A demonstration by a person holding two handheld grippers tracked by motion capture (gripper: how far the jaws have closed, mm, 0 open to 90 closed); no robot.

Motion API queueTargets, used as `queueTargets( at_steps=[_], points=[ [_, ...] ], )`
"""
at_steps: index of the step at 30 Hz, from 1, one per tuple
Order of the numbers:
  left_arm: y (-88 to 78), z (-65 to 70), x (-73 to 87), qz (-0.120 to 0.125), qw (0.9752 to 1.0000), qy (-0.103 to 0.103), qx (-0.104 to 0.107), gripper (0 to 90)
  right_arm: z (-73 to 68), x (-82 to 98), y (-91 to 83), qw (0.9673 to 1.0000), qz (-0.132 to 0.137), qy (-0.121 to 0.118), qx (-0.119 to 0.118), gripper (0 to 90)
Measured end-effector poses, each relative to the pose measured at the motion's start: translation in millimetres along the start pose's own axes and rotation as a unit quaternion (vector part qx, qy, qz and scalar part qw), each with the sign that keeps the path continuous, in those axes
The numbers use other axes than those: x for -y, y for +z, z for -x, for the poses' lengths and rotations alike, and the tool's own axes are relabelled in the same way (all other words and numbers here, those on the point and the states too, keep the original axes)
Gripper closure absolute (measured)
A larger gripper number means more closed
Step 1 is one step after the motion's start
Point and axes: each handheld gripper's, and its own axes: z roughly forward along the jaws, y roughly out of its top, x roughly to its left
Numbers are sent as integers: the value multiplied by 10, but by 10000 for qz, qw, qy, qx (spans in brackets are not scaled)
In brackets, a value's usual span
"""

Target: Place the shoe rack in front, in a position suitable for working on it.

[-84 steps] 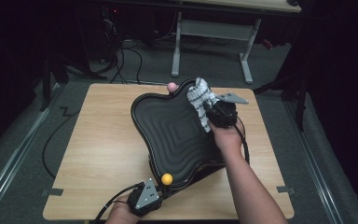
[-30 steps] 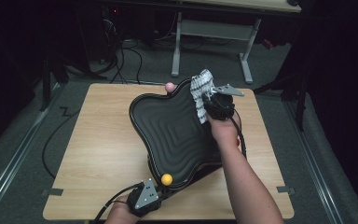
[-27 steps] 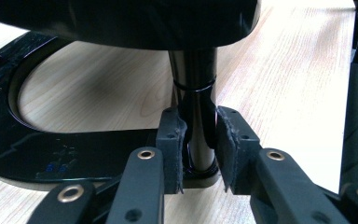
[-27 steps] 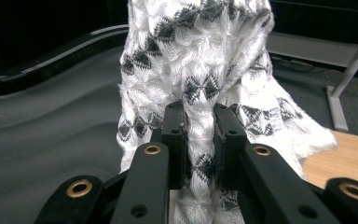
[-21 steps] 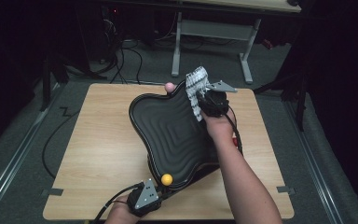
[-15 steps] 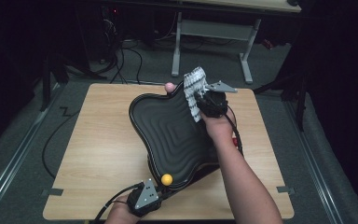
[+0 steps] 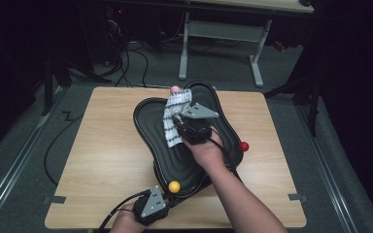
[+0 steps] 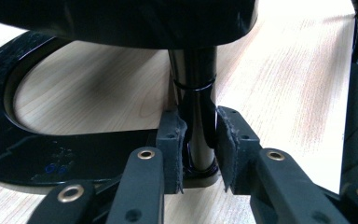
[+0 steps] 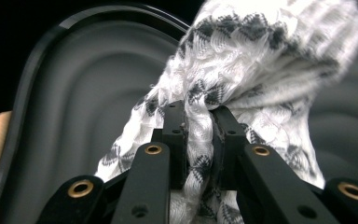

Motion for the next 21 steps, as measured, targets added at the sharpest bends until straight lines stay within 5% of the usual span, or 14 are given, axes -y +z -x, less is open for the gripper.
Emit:
queueTargets(
  at_steps=[7,13,21],
  points=[
    [-1,-6,5,5,10000,-7,-5,717,-369,-137,154,9986,97,-234,-455,792],
    [-1,-4,5,1,10000,-7,-14,717,-584,-70,101,9954,60,-503,-815,792],
    [-1,1,7,2,10000,-10,-29,717,-380,165,-96,9972,1,-532,-516,793]
  ],
)
